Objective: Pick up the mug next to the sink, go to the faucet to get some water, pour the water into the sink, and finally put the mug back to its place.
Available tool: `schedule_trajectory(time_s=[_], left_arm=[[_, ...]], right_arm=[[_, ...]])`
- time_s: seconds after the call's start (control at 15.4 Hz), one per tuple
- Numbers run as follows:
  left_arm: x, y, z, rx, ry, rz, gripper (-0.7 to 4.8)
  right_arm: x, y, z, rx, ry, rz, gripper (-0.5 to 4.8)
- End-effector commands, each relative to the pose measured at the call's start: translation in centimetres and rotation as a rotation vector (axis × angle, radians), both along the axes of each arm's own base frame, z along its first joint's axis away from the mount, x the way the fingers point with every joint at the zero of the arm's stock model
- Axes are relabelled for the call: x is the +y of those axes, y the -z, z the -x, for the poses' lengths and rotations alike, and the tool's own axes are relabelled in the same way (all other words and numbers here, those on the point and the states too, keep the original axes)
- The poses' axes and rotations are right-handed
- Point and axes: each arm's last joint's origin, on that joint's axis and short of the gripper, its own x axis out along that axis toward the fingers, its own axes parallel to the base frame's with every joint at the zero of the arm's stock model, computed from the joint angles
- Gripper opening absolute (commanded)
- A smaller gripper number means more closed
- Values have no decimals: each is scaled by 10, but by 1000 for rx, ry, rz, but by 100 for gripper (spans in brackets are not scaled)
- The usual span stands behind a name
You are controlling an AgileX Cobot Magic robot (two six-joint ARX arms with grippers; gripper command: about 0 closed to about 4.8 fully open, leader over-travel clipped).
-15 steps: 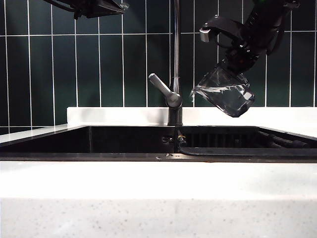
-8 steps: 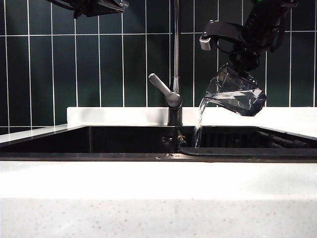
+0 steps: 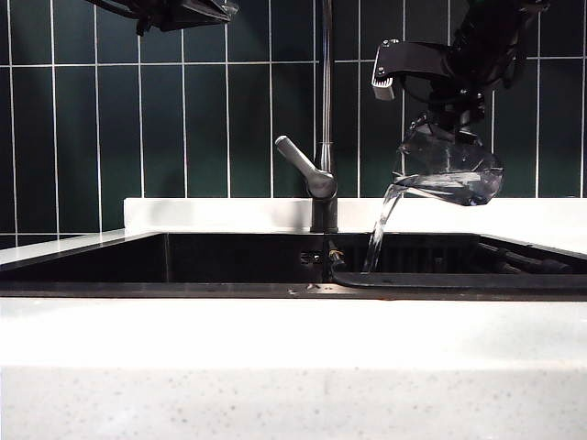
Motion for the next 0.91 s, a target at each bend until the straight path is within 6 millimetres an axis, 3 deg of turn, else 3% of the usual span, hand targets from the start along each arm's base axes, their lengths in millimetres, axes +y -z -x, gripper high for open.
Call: schedule_trajectory(time_s=[0.06, 0.91], left_arm=[[0, -4, 3, -2, 7, 7, -6], [0, -1, 3, 29, 7, 2, -6]], right_arm=[[0, -11, 0, -76, -44, 81, -1], [15, -20, 1, -212, -176, 381, -2]])
